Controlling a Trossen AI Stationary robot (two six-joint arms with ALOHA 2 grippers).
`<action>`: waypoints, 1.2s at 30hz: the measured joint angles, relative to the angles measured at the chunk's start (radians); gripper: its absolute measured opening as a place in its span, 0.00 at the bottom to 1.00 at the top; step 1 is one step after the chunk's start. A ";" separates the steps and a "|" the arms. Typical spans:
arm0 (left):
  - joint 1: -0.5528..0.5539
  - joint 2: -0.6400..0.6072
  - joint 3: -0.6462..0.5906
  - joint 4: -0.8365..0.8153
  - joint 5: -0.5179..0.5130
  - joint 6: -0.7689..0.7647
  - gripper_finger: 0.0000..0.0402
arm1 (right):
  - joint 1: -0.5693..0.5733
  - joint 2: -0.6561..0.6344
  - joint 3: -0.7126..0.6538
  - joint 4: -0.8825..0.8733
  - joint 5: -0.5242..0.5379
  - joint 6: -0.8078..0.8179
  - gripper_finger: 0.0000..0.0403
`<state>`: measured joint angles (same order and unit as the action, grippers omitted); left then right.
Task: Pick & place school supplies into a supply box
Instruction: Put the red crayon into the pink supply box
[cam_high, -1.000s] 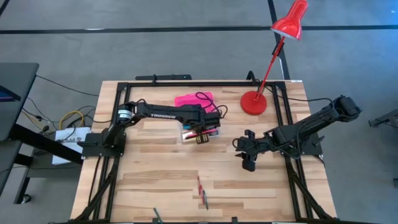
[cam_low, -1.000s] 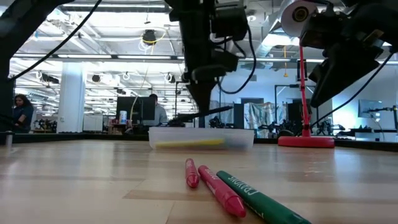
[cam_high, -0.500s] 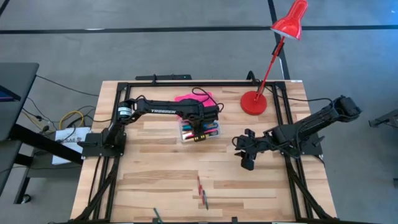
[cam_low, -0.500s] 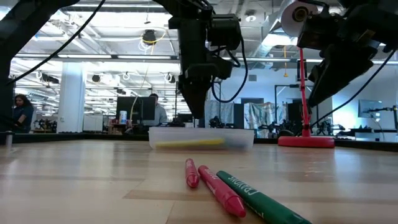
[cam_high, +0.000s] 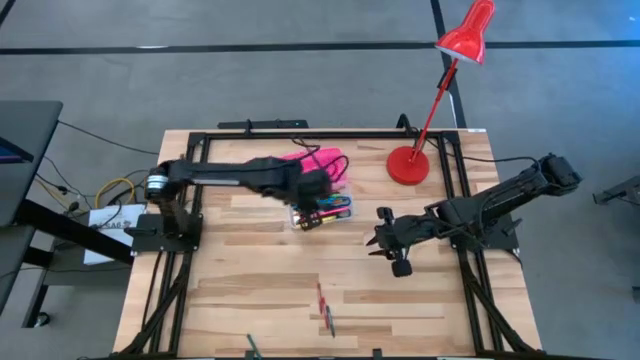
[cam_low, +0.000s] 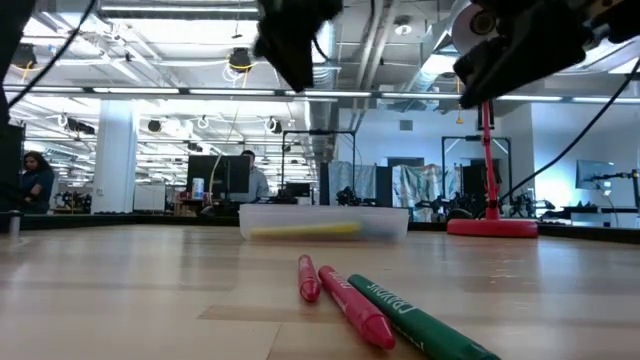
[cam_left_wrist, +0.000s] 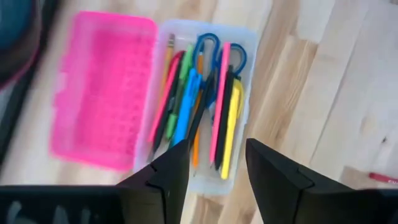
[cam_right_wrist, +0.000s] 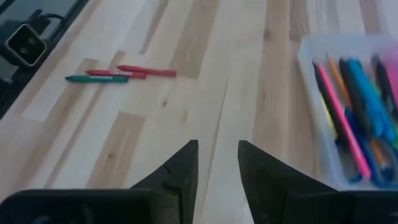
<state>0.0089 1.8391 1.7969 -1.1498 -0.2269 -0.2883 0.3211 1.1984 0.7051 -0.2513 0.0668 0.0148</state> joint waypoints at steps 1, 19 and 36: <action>-0.024 -0.018 0.000 -0.019 -0.037 -0.032 0.38 | -0.005 0.000 0.007 -0.001 -0.009 -0.026 0.27; -0.550 -0.088 0.000 -0.377 -0.392 -0.994 0.38 | -0.046 0.448 0.359 -0.046 -0.237 -0.509 0.27; -0.799 -0.088 -0.035 -0.420 -0.568 -1.533 0.38 | 0.043 0.734 0.654 -0.184 -0.245 -0.779 0.27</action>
<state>-0.7906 1.7515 1.7620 -1.5700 -0.7952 -1.8209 0.3643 1.9320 1.3587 -0.4351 -0.1785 -0.7647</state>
